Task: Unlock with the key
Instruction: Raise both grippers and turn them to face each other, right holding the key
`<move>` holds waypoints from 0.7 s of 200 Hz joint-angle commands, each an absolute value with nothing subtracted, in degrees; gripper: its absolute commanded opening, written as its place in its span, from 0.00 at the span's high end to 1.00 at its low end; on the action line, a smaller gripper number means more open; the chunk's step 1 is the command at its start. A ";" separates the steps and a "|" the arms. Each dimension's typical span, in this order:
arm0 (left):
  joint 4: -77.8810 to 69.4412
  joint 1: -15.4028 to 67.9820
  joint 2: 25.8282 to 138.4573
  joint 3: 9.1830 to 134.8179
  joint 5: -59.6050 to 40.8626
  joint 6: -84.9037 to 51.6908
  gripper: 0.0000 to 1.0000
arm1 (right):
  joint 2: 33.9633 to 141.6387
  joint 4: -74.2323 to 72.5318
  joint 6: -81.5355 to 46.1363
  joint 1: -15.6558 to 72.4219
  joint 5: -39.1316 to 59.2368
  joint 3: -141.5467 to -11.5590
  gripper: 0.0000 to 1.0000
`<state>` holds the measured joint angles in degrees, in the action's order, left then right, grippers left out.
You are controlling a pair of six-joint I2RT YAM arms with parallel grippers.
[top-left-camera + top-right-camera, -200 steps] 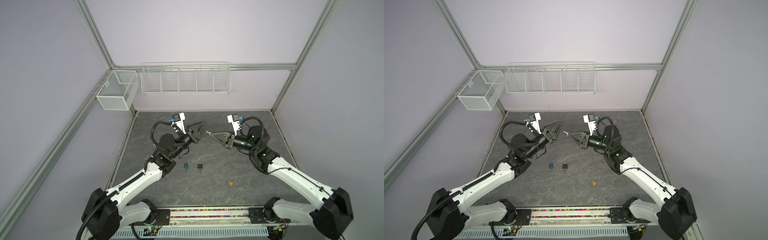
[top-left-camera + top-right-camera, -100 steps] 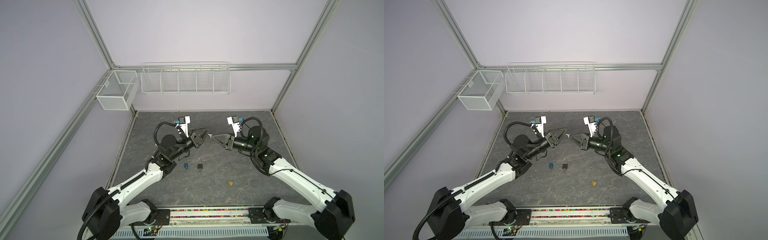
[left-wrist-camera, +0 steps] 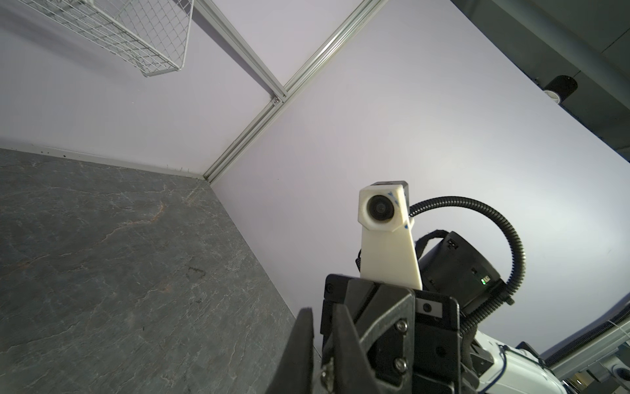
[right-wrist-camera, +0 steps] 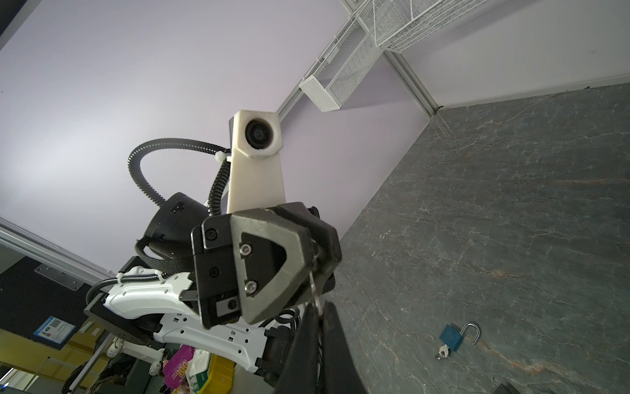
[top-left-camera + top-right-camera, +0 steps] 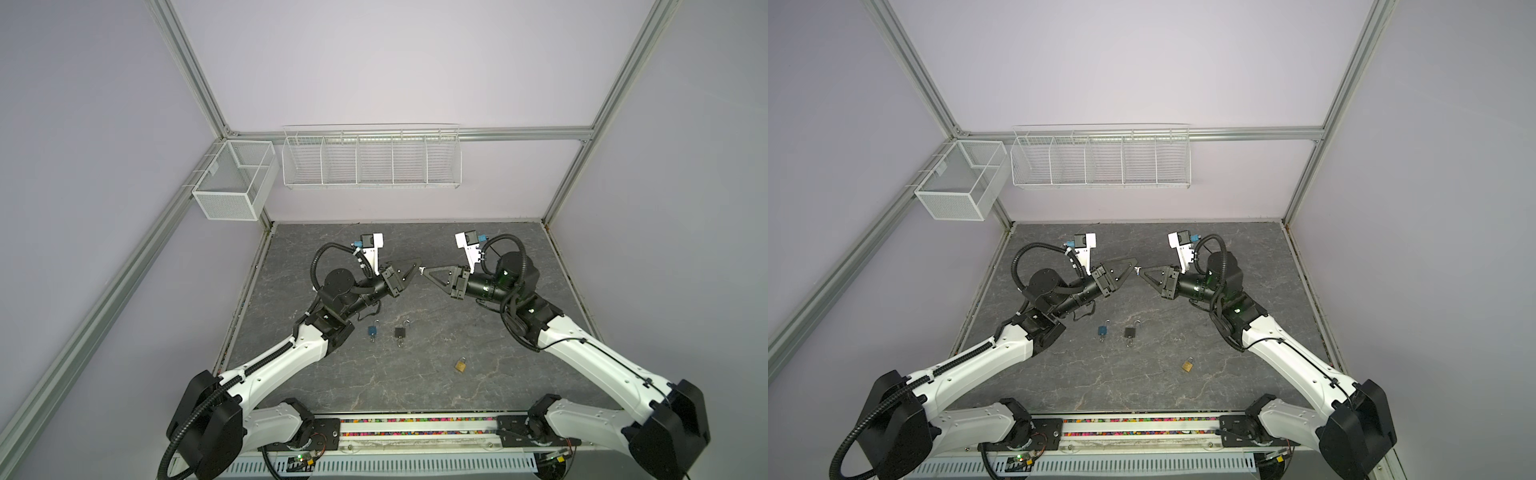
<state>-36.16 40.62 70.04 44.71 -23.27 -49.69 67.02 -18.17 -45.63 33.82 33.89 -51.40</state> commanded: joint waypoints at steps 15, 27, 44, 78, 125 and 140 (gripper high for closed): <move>-37.88 40.61 70.71 44.73 -24.93 -50.50 0.90 | 66.62 -21.25 -46.59 33.51 32.87 -51.84 0.94; -37.83 40.60 70.71 44.87 -24.95 -50.53 0.97 | 66.79 -21.42 -46.72 33.42 32.95 -51.86 0.94; -37.79 40.61 70.65 44.84 -24.48 -50.54 1.00 | 66.72 -21.48 -46.50 33.40 33.32 -51.86 0.94; -38.29 40.61 71.17 45.98 -25.74 -50.02 1.00 | 66.73 -23.53 -46.87 33.38 35.98 -51.77 0.75; -40.38 40.61 72.25 47.02 -27.69 -51.08 1.00 | 68.25 -25.12 -47.73 33.31 38.78 -52.42 0.71; -40.52 40.61 71.99 47.03 -27.56 -51.22 1.00 | 68.55 -24.41 -47.40 33.29 38.85 -52.18 0.71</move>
<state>-39.09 40.58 71.61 45.23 -26.17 -50.54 67.75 -21.74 -46.94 33.36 36.60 -51.44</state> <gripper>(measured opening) 0.048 0.293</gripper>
